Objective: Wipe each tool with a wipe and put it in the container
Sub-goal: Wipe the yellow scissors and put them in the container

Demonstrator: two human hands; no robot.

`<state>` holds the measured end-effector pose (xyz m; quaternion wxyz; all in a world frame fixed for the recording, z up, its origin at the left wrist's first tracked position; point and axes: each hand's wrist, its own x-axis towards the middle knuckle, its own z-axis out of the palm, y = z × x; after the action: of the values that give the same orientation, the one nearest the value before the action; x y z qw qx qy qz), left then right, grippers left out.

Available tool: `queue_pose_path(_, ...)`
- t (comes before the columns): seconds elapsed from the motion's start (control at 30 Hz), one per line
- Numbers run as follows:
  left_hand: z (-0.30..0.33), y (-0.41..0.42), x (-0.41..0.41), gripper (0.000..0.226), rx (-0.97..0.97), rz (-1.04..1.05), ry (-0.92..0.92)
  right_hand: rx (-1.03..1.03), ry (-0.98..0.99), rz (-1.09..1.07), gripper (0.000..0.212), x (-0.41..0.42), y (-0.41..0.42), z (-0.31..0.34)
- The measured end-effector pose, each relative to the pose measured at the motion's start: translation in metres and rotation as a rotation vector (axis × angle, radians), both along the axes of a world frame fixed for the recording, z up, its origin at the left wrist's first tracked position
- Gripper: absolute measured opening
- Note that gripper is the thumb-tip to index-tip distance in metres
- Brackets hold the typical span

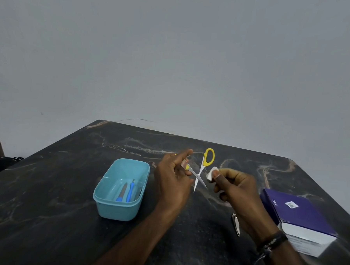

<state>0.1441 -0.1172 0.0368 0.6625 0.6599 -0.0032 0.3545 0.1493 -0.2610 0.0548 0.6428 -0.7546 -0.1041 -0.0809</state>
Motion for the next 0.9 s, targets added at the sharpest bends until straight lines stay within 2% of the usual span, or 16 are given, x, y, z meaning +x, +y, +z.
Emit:
queue_pose_path(0.1, 0.001, 0.000, -0.001, 0.043, -0.023, -0.018, 0.004, -0.009, -0.037, 0.003, 0.021, 0.001, -0.006, 0.004)
queue_pose_path(0.23, 0.003, -0.001, -0.001, 0.044, -0.045, -0.019, 0.015, -0.188, -0.014, 0.199, 0.022, -0.005, -0.006, 0.007)
queue_pose_path(0.33, 0.000, -0.001, 0.000, 0.037, -0.020, 0.003, 0.016, -0.267, -0.033, 0.227, 0.021, -0.007, 0.000, 0.004)
queue_pose_path(0.5, -0.005, -0.003, 0.001, 0.031, 0.011, 0.012, 0.028, -0.230, -0.060, 0.188, 0.021, -0.007, 0.004, 0.002)
queue_pose_path(0.63, -0.003, -0.002, 0.001, 0.037, -0.029, -0.022, 0.041, -0.185, -0.062, 0.167, 0.021, -0.006, -0.001, 0.005)
queue_pose_path(0.8, -0.006, -0.001, 0.002, 0.033, 0.003, -0.019, 0.015, -0.303, -0.041, 0.220, 0.017, -0.005, -0.002, 0.002)
queue_pose_path(0.9, -0.006, -0.003, 0.001, 0.035, 0.056, -0.006, 0.009, -0.284, -0.060, 0.189, 0.015, -0.005, 0.001, 0.000)
